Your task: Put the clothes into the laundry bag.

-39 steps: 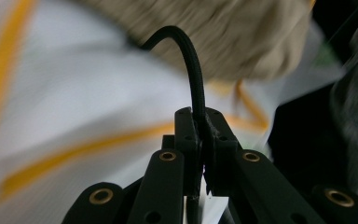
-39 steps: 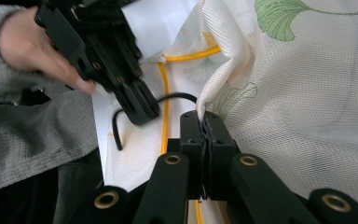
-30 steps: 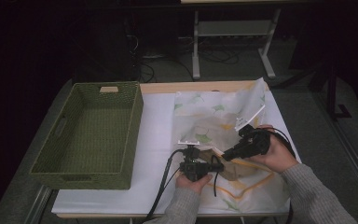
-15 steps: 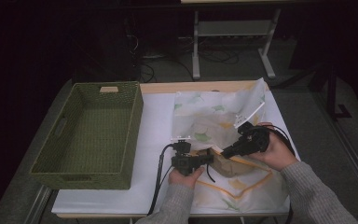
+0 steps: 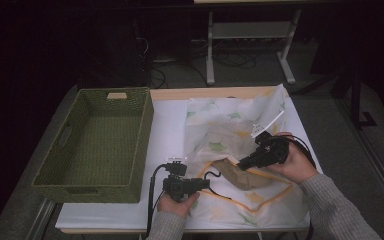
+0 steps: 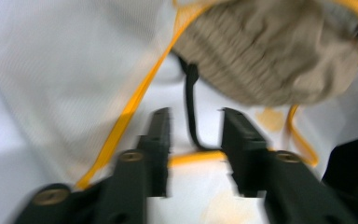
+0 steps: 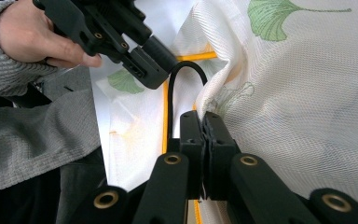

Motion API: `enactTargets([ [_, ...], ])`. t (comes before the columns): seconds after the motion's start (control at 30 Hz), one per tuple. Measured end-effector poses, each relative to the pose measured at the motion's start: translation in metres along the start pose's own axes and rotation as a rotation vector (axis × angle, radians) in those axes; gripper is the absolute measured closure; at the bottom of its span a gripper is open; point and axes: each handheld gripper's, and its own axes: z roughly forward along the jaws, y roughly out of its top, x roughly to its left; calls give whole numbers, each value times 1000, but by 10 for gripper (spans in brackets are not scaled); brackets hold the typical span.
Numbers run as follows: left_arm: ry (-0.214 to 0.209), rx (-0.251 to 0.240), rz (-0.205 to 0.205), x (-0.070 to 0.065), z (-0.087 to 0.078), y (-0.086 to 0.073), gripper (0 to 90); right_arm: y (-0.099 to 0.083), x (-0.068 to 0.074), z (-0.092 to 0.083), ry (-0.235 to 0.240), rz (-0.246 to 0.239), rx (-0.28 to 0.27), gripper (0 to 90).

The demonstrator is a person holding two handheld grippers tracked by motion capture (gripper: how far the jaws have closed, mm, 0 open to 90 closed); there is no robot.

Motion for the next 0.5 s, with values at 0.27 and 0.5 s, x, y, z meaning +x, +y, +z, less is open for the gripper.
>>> enactTargets([
  [0.27,-52,10,5,-4,15,1,805,-1,5,0,11,-11,-7,874],
  [0.5,-58,-17,-24,-1,18,0,794,3,21,-11,31,-56,-29,875],
])
